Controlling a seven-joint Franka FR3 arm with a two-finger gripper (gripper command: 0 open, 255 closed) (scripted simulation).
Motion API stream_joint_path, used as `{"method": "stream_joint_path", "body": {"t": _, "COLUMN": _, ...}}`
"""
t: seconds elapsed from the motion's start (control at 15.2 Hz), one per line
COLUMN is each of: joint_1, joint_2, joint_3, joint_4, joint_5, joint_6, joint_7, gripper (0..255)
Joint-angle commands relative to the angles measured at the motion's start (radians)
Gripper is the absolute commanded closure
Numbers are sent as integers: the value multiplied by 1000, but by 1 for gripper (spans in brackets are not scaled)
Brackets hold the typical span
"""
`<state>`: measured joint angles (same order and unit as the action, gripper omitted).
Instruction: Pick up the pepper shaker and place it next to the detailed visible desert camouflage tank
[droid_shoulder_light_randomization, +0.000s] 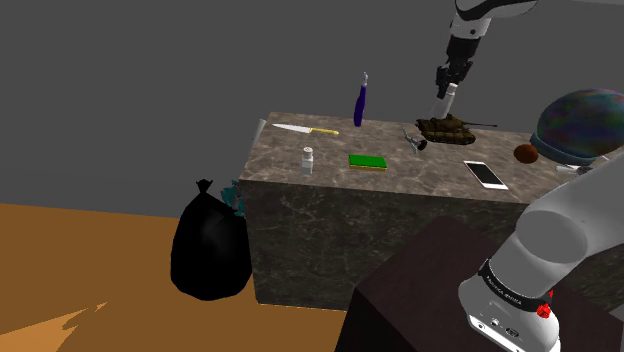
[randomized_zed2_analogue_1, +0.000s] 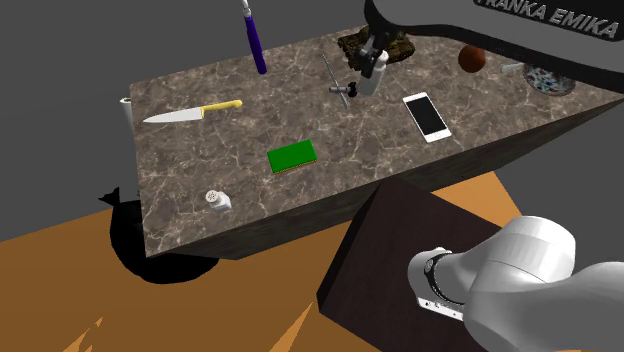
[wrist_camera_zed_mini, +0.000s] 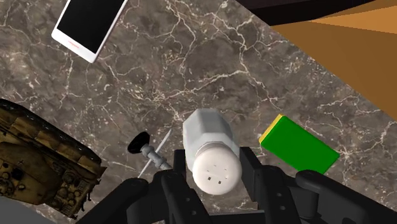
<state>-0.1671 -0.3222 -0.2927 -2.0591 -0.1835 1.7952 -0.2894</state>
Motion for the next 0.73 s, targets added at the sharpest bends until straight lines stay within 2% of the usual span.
{"method": "stream_joint_path", "body": {"t": 0.0, "joint_1": -17, "joint_2": 17, "joint_3": -35, "joint_4": 20, "joint_5": -4, "joint_6": 4, "joint_7": -53, "gripper": 255}}
{"method": "stream_joint_path", "body": {"t": 0.66, "joint_1": -95, "joint_2": 157, "joint_3": -216, "joint_4": 164, "joint_5": 31, "joint_6": 27, "joint_7": -325, "gripper": 255}}
